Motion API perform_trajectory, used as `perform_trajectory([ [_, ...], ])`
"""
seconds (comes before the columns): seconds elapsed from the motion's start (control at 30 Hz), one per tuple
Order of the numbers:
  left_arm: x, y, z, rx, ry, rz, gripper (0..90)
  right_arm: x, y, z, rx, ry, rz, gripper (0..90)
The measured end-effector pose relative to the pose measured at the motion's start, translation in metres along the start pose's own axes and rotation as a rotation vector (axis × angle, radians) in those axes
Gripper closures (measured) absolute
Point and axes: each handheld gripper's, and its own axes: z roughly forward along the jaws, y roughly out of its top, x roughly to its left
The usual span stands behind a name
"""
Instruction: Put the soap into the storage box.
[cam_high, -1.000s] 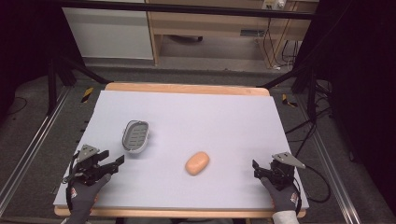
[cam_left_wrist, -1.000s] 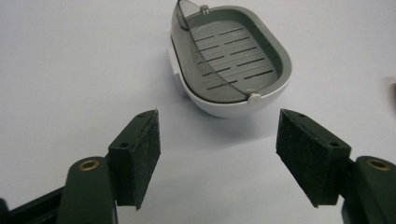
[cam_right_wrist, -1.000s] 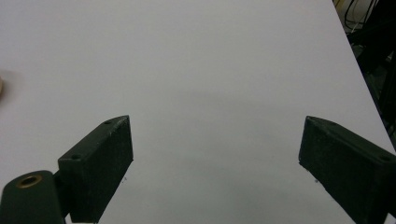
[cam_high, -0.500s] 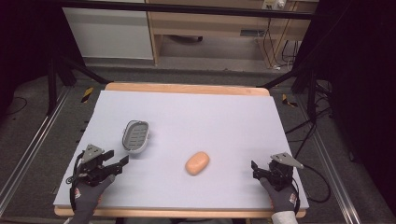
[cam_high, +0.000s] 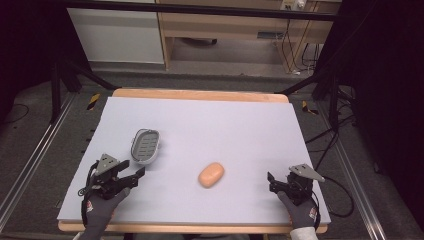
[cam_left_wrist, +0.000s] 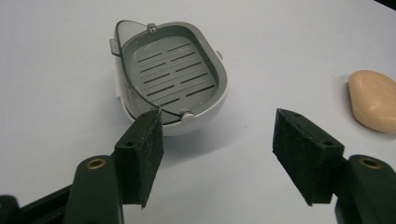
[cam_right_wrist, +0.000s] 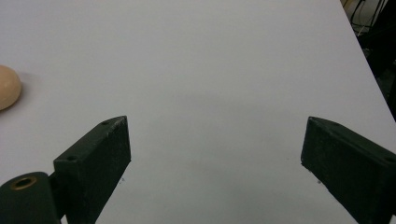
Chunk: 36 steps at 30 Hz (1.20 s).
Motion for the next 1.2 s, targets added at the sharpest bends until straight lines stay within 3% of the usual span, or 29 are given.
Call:
perform_trajectory([
  [0.37, -0.017, 0.01, 0.004, -0.002, -0.036, 0.033, 31.3, 0.001, 0.0, 0.001, 0.002, 0.001, -0.001, 7.5],
  [0.63, -0.029, 0.025, 0.008, -0.02, -0.06, 0.058, 30.5, 0.003, 0.001, 0.001, 0.004, 0.007, -0.01, 7.6],
  [1.2, -0.061, 0.046, 0.029, -0.012, -0.116, 0.103, 29.7, 0.004, 0.002, 0.001, 0.007, 0.003, -0.008, 7.5],
])
